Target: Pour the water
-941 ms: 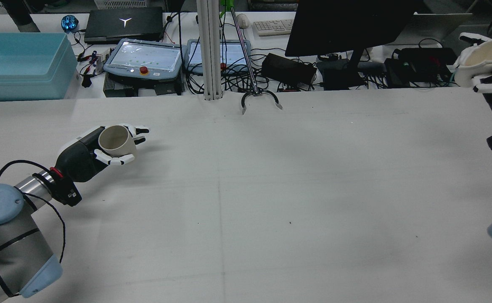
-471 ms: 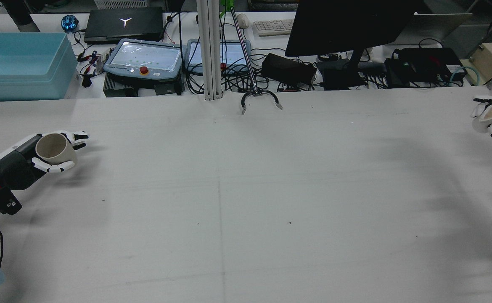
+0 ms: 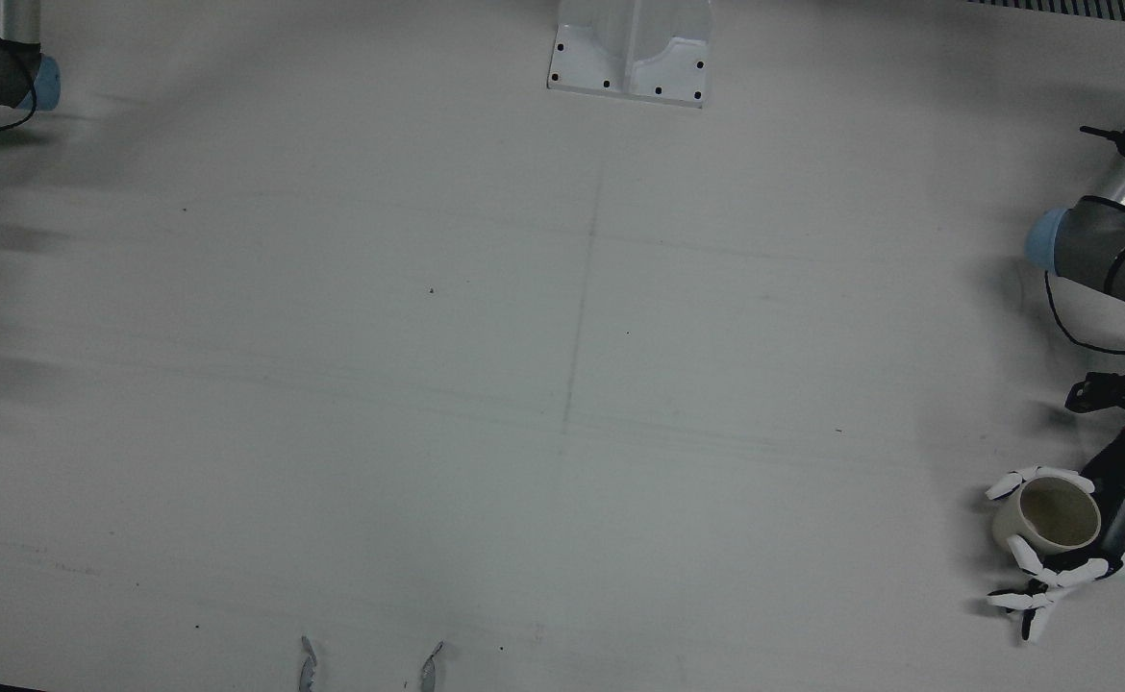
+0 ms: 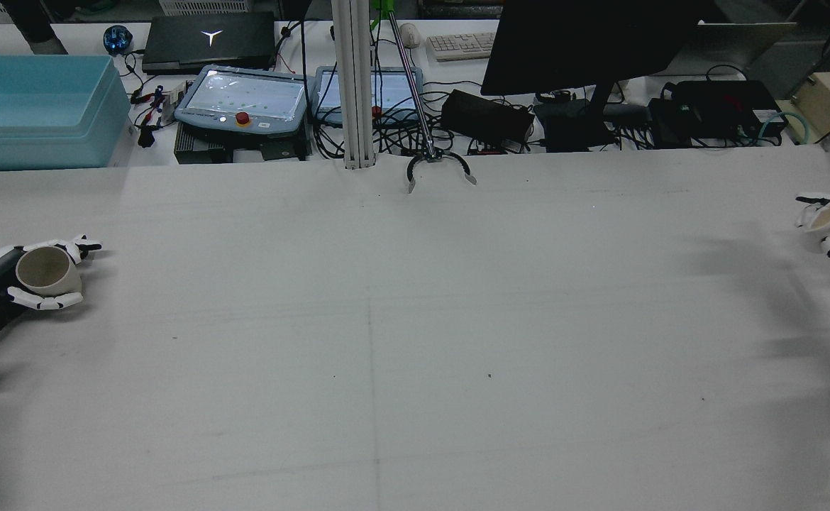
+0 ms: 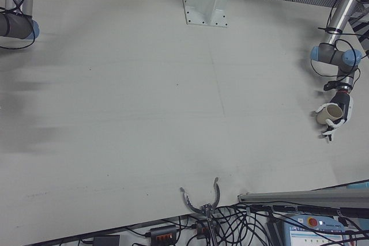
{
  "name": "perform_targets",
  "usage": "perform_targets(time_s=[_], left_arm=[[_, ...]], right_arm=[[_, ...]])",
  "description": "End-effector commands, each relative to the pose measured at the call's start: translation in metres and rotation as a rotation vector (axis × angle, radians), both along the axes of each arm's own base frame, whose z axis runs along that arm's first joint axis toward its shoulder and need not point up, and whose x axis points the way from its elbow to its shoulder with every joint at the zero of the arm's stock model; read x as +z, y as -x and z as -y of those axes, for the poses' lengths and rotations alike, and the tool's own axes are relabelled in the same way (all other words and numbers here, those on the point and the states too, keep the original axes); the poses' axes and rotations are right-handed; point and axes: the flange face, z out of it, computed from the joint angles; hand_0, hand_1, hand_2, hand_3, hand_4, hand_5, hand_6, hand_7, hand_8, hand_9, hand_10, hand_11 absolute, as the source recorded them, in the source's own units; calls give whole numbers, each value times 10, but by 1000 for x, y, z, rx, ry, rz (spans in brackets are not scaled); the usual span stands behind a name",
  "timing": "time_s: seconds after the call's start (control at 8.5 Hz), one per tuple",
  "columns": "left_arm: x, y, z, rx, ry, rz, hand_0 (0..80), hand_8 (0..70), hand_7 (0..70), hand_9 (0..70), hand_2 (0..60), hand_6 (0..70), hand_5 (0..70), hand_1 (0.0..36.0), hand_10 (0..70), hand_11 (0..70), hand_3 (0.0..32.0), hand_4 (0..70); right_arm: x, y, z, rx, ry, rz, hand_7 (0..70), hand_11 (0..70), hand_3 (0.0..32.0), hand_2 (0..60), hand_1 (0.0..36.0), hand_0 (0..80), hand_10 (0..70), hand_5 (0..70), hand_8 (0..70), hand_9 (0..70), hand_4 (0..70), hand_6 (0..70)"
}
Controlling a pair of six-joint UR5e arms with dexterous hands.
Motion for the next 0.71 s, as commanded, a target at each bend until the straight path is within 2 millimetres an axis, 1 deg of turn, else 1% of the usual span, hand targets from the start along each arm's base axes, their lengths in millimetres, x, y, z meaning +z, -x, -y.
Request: perform_targets(time_s=[0.0,0.12,0.24,0.35,0.47,0.59], left_arm=[[13,2,-6,-1,-16,27,742,57,192,24,38,188,272,261,34,72,0,393],[13,3,-5,-4,-20,23,759,55,187,23,13,185,198,257,32,69,0,397],[13,4,-5,-4,-21,22,720,49,175,21,5,175,38,247,26,60,0,394],[15,5,-6,-6,-19,27,714,45,156,17,0,165,0,241,19,51,0,374],[15,5,-5,-8,-21,28,668,38,137,13,0,153,0,234,14,43,0,318],[17,7,-5,-9,-19,30,627,33,126,11,0,146,0,217,10,37,0,282]], right_arm=[[13,-1,-4,6,31,-21,553,0,0,600,360,698,0,167,369,489,298,422],[9,0,-1,8,20,-14,473,0,0,571,360,736,0,156,322,429,263,371],[7,3,1,3,0,-4,196,0,0,202,317,659,0,115,142,162,107,210],[6,6,2,-6,-2,-7,0,0,0,4,245,606,0,84,19,2,4,93],[5,10,3,-14,-3,-11,0,0,110,0,211,577,0,73,0,0,0,48],[4,11,5,-18,-6,-9,0,0,246,0,194,564,0,69,0,0,0,26]])
